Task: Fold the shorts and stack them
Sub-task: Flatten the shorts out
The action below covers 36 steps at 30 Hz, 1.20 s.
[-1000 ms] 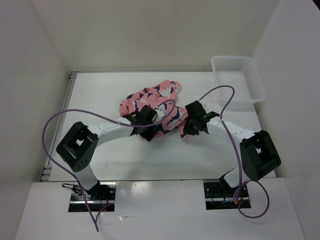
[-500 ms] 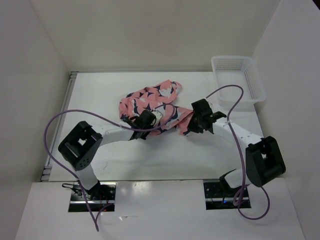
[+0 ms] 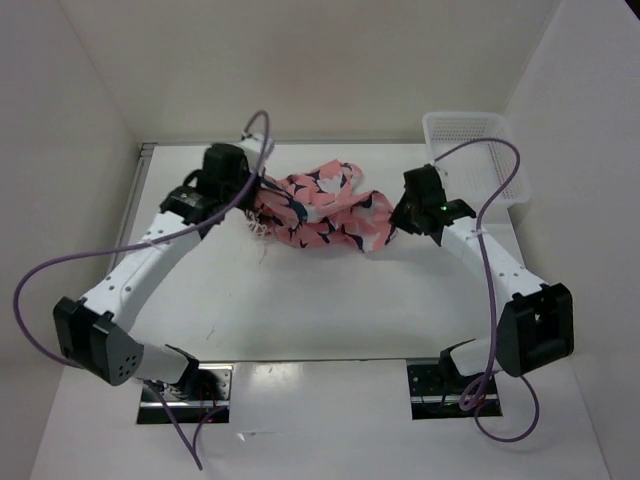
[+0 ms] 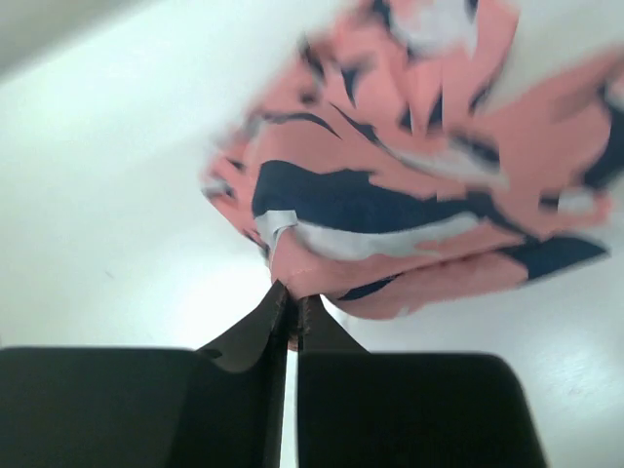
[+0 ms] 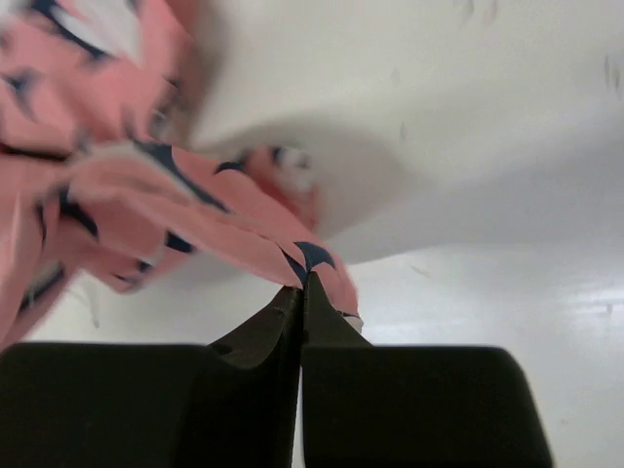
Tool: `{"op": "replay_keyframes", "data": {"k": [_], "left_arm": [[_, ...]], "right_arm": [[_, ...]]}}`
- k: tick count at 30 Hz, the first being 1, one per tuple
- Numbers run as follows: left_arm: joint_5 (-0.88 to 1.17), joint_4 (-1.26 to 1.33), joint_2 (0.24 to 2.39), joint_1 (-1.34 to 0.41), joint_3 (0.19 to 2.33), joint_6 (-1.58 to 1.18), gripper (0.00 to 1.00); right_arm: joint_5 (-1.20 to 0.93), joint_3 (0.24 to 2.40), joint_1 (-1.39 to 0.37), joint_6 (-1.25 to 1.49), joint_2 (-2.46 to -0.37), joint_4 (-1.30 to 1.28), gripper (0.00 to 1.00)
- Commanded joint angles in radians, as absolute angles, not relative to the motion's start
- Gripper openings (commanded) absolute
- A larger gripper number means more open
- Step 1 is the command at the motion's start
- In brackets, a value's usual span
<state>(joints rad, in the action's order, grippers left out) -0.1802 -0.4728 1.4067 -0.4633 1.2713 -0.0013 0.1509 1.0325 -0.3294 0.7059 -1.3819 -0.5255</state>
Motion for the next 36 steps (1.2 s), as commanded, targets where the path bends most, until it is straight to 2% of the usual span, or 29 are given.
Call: {"op": "replay_keyframes", "data": {"k": [1, 6, 10, 13, 17, 28, 32, 36], "left_arm": [[-0.039, -0.603, 1.348, -0.396, 1.454, 0.000, 0.00], [0.040, -0.702, 1.339, -0.338, 1.760, 0.000, 0.00], [0.028, -0.749, 1.318, -0.337, 1.957, 0.000, 0.00], [0.028, -0.739, 1.286, -0.337, 2.043, 0.000, 0.00], [0.038, -0.727, 1.226, -0.337, 2.170, 0.000, 0.00], [-0.018, -0.741, 1.154, -0.380, 2.261, 0.000, 0.00], [-0.006, -0.741, 1.154, -0.380, 2.215, 0.000, 0.00], [0.047, -0.724, 1.154, -0.380, 2.067, 0.000, 0.00]], "right_arm": [[0.201, 1.234, -0.293, 0.620, -1.325, -0.543, 0.00], [0.265, 1.481, -0.284, 0.529, -1.278, -0.610, 0.00], [0.307, 1.762, -0.284, 0.451, -1.252, -0.666, 0.00], [0.348, 1.934, -0.284, 0.388, -1.227, -0.708, 0.00], [0.446, 2.058, -0.340, 0.354, -1.201, -0.729, 0.00], [0.529, 2.230, -0.354, 0.354, -1.195, -0.781, 0.00], [0.561, 2.253, -0.354, 0.354, -1.250, -0.793, 0.00], [0.571, 2.221, -0.354, 0.354, -1.310, -0.776, 0.00]]}}
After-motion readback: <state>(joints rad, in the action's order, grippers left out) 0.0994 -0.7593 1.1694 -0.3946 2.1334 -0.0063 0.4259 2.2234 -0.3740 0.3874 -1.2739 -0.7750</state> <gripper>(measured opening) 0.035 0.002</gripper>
